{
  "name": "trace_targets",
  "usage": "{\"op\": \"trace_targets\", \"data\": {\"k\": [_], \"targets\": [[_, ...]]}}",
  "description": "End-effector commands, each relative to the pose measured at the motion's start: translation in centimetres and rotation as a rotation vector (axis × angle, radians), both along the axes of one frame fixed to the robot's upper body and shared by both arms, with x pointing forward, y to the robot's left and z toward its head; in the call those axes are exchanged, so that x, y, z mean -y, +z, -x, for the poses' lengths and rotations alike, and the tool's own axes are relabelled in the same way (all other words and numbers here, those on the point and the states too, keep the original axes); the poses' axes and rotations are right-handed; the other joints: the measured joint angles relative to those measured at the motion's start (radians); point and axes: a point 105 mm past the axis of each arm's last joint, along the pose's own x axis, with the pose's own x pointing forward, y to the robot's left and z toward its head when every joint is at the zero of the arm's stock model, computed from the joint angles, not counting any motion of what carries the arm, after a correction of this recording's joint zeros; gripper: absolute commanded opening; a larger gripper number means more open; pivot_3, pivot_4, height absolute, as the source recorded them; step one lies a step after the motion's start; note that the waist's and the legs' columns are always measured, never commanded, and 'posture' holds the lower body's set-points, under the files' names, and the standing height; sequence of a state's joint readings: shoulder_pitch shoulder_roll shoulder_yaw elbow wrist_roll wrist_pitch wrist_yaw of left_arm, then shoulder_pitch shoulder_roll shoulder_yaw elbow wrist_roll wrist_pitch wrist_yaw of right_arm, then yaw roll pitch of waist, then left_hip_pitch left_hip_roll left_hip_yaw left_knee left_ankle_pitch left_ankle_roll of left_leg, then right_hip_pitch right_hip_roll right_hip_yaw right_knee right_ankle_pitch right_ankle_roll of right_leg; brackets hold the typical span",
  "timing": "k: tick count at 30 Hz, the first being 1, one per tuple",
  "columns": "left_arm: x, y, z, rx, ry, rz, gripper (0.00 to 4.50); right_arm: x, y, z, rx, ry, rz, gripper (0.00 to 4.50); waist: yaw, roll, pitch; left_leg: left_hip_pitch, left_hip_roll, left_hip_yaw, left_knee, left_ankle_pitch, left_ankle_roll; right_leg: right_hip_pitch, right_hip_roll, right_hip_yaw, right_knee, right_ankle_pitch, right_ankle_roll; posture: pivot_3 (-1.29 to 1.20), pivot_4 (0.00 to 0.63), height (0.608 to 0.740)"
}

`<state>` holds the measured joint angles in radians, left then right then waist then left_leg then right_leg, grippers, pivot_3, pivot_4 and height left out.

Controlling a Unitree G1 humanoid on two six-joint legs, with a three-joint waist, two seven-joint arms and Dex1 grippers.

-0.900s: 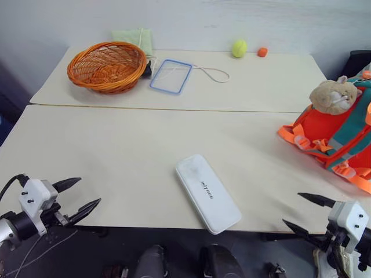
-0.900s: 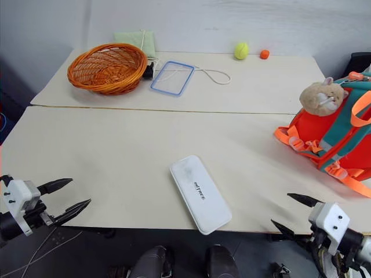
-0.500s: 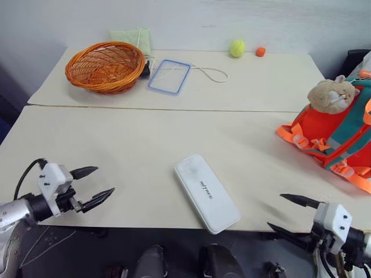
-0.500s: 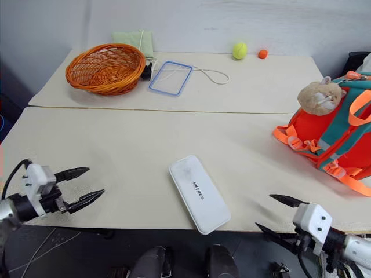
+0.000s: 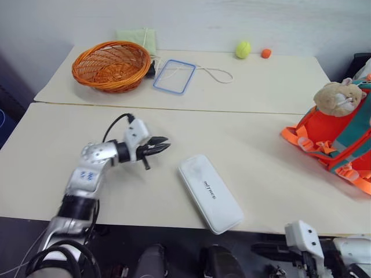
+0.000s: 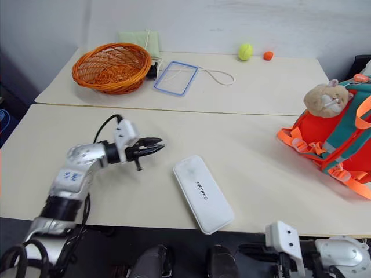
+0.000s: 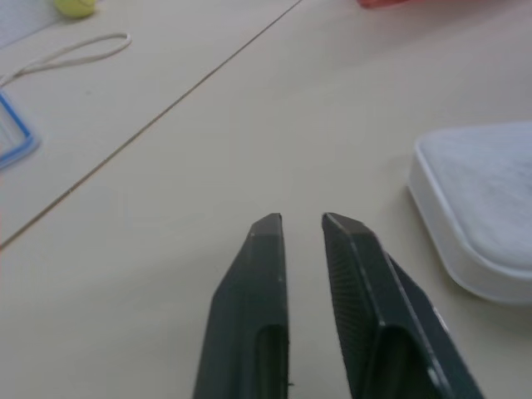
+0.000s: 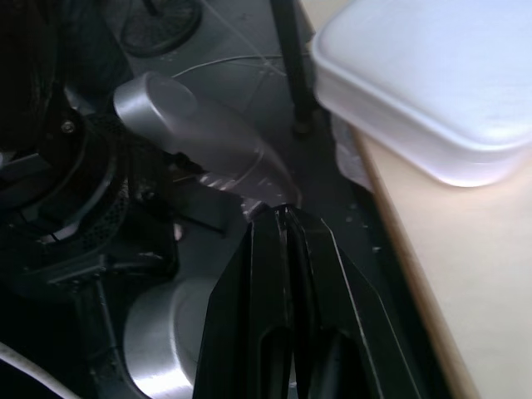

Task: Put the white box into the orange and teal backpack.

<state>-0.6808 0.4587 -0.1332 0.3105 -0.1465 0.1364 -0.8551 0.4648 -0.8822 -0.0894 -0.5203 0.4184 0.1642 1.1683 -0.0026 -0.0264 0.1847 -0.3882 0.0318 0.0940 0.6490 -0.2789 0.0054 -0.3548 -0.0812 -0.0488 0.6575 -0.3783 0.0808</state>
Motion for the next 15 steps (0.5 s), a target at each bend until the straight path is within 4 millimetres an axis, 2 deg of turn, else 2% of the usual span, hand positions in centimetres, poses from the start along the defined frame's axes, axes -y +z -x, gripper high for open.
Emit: {"op": "trace_targets", "data": {"k": [1, 4, 7, 12, 15], "targets": [[1.7, -0.7, -0.7, -0.005, -0.034, -0.037, 0.69, -1.9, 0.6, -0.5, 0.043, 0.035, -0.031, 0.00, 0.000, 0.000, 0.000, 0.000, 0.000, 0.000, 0.000, 0.000, 0.000, 0.000, 0.000, 0.000, 0.000, 0.000, 0.000, 0.00, 0.150, 0.740], [3.1, -1.8, -0.5, -0.024, -0.076, -0.067, 0.69, -3.2, 1.1, -1.6, 0.068, 0.034, -0.054, 0.00, 0.000, 0.000, 0.000, 0.000, 0.001, -0.001, -0.001, 0.000, -0.002, -0.001, 0.001, 0.000, 0.000, 0.000, 0.000, 0.00, 0.150, 0.740], [3.4, -2.6, 0.3, -0.063, -0.115, -0.071, 0.69, -3.4, 1.6, -3.2, 0.113, -0.012, -0.064, 0.00, 0.002, -0.001, 0.000, -0.003, 0.001, -0.001, 0.000, 0.000, -0.002, -0.003, 0.001, -0.001, 0.001, 0.000, 0.000, 0.00, 0.150, 0.740], [2.8, -2.5, 2.0, -0.095, -0.160, -0.023, 0.69, -2.8, 2.3, -4.6, 0.154, -0.047, -0.058, 0.00, 0.001, 0.000, 0.000, -0.002, 0.001, -0.001, 0.001, 0.001, -0.002, -0.002, 0.000, 0.000, 0.002, 0.000, 0.000, 0.00, 0.150, 0.740], [1.3, -2.8, 3.0, -0.100, -0.150, -0.036, 0.69, -1.5, 2.8, -6.0, 0.188, -0.072, -0.022, 0.00, 0.001, 0.000, 0.000, -0.002, 0.001, -0.002, 0.001, 0.001, -0.002, -0.002, 0.000, -0.001, 0.001, 0.000, 0.000, 0.00, 0.150, 0.740]]}}
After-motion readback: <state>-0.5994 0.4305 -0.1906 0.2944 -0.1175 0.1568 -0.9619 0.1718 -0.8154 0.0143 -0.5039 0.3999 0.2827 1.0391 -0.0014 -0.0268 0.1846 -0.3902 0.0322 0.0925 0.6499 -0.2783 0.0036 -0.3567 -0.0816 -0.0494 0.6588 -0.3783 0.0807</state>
